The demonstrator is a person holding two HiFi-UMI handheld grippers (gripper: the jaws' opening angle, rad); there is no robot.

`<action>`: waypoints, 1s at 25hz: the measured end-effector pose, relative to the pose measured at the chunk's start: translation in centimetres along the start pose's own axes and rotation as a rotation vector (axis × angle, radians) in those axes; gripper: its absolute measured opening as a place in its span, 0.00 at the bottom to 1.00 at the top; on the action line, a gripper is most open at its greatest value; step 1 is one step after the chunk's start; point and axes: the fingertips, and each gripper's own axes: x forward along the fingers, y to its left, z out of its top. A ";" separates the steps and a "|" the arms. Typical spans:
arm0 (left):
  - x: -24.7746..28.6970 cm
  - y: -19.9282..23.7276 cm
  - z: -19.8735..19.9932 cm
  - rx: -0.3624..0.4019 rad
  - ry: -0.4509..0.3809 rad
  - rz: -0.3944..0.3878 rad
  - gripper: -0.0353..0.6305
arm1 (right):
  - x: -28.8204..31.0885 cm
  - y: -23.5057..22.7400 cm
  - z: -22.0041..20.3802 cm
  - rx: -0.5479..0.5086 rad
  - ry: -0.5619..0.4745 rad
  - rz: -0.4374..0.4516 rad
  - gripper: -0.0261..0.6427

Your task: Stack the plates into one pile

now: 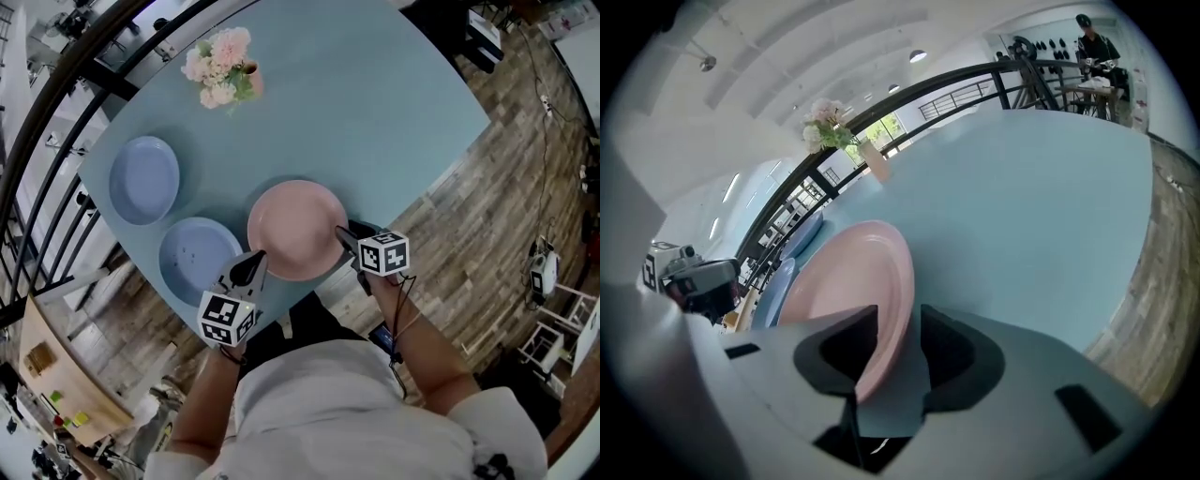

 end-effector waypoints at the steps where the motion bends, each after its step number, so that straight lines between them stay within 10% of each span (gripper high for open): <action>1: 0.0 0.0 -0.1 -0.002 0.002 0.002 0.06 | 0.3 0.0 -0.1 0.004 0.009 0.002 0.26; 8: -0.8 0.0 -0.1 -0.009 -0.006 0.020 0.06 | 1.1 -0.7 -0.5 0.116 0.022 0.002 0.10; 25: -6.2 1.0 0.3 0.030 -0.052 0.050 0.06 | -1.6 0.0 1.2 0.159 -0.091 -0.039 0.07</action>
